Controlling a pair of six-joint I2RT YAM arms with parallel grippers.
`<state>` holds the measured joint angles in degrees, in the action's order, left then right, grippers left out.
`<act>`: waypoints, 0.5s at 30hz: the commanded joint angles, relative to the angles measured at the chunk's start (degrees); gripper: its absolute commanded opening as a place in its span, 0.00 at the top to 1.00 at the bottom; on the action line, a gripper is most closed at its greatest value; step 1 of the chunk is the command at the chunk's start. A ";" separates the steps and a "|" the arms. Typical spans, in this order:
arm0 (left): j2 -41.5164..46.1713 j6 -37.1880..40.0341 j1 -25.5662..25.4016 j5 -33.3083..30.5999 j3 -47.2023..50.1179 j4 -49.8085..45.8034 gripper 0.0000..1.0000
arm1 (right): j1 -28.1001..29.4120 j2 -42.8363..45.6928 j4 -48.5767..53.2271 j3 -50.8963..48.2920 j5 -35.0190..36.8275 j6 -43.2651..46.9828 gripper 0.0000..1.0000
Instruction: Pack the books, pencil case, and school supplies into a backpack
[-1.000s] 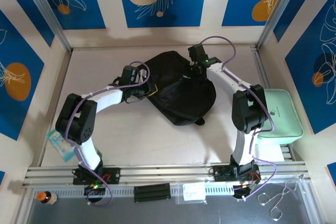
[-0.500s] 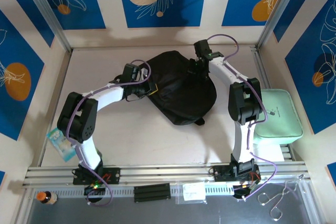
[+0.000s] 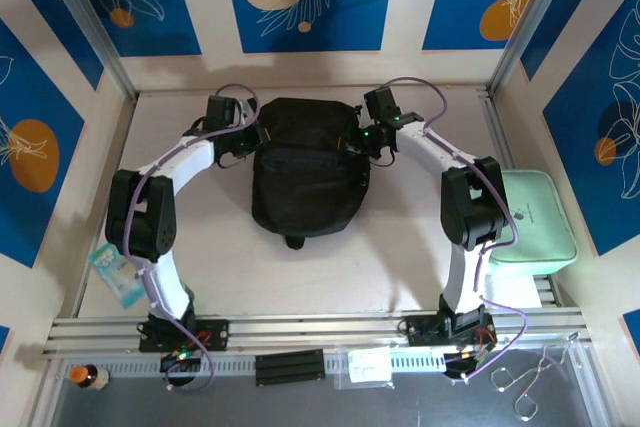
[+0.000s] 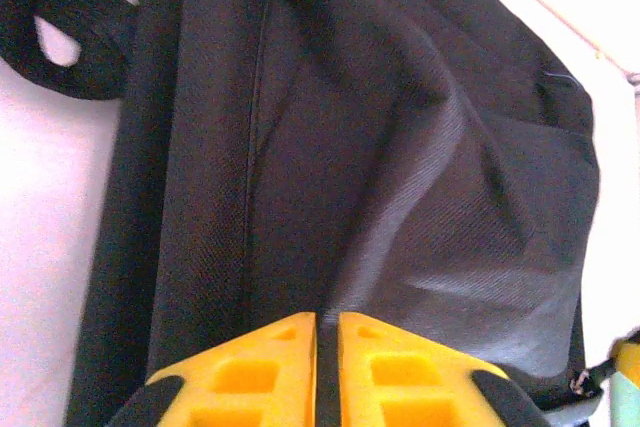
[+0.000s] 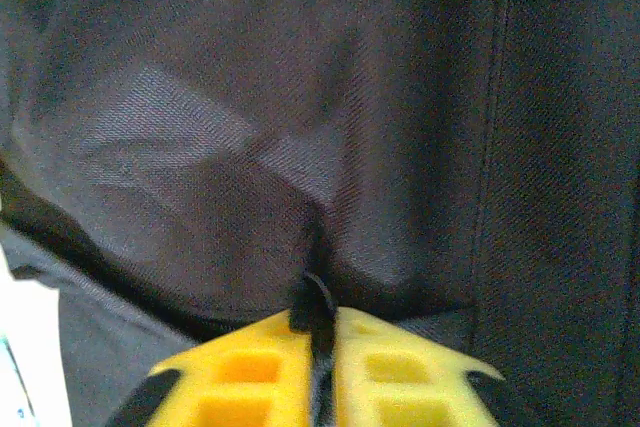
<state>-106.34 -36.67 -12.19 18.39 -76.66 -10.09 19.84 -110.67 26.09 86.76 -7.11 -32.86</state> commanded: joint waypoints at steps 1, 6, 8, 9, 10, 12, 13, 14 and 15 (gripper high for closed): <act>1.59 2.44 0.94 -4.06 -1.26 -2.66 0.69 | -1.07 4.05 -1.24 -1.03 0.13 0.13 0.68; 8.81 5.25 1.63 -9.75 1.12 -5.79 0.45 | -1.29 13.86 -5.17 -6.26 6.19 3.88 0.38; 13.11 6.48 2.25 -14.23 3.48 -6.47 0.34 | -1.07 19.39 -8.40 -11.05 13.84 6.44 0.21; 15.05 6.90 2.36 -16.50 4.89 -6.55 0.28 | -0.80 21.75 -10.28 -13.48 17.38 7.86 0.12; 17.64 7.35 2.46 -20.07 6.99 -6.22 0.21 | -0.40 24.36 -12.52 -16.33 20.95 10.24 0.05; 22.67 9.09 2.52 -26.43 12.20 -3.41 0.08 | 0.03 28.85 -14.69 -20.65 26.36 12.94 0.00; 25.35 10.06 2.63 -29.97 15.02 -1.70 0.03 | 0.01 31.05 -15.89 -23.08 28.18 13.65 0.01; 28.03 10.99 2.67 -33.25 18.22 0.03 0.00 | -0.04 33.12 -17.21 -25.50 29.98 13.94 0.01; 30.07 12.12 2.79 -35.67 20.73 1.63 0.00 | -0.12 34.69 -18.60 -27.62 31.46 14.30 0.01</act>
<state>-80.18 -28.45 -10.15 -4.95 -61.69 -11.44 19.51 -78.41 12.27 63.66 15.03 -22.63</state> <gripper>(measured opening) 0.990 0.992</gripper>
